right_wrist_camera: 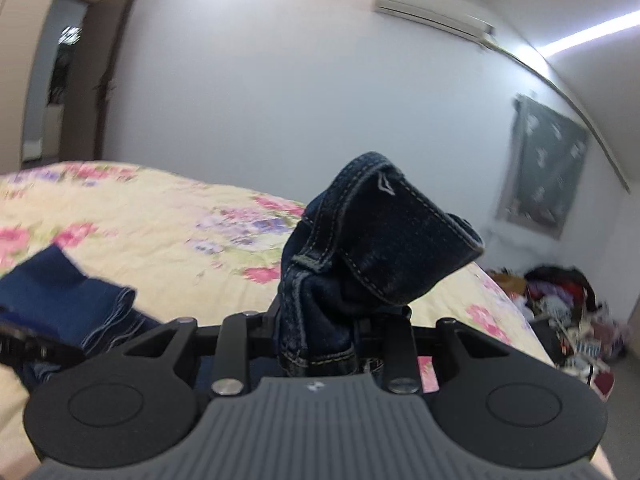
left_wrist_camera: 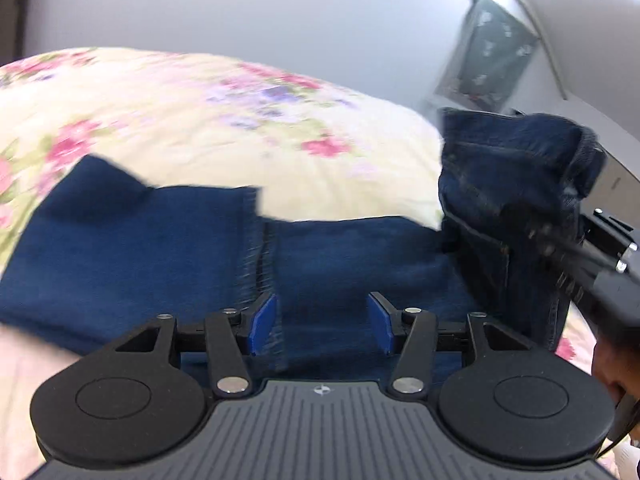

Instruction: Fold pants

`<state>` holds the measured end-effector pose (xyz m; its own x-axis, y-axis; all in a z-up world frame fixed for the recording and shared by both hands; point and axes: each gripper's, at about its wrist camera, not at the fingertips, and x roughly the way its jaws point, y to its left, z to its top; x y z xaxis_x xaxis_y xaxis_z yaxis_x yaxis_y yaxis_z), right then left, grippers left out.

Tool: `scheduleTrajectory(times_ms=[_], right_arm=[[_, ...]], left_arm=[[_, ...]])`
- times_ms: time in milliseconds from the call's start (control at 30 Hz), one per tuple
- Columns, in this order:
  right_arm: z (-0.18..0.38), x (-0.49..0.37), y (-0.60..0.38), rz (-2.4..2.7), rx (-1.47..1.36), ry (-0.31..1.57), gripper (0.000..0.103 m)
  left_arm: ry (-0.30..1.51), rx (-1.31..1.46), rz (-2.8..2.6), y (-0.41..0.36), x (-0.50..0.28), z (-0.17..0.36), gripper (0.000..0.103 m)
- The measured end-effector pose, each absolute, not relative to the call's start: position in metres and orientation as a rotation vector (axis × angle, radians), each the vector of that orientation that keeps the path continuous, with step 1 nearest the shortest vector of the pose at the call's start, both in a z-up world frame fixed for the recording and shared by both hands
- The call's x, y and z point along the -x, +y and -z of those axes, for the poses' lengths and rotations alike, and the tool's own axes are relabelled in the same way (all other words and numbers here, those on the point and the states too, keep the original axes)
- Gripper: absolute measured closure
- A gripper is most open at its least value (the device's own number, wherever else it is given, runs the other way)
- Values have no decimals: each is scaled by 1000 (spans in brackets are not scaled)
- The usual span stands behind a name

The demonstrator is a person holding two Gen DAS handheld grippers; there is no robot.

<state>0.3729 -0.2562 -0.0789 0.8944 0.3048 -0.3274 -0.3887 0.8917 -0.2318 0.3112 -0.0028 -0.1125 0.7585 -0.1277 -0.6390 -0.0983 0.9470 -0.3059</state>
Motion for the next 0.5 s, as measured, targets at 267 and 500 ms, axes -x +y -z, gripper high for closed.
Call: scheduleTrajectory(times_ms=[267,500], right_arm=[[191,-344,-136,-555,840,422,75],[194,-337,-132,-469,788,407,60]], left_arm=[[769,391,-115,51,-289,123,42],[783,435,-89,49,-305,129,42]])
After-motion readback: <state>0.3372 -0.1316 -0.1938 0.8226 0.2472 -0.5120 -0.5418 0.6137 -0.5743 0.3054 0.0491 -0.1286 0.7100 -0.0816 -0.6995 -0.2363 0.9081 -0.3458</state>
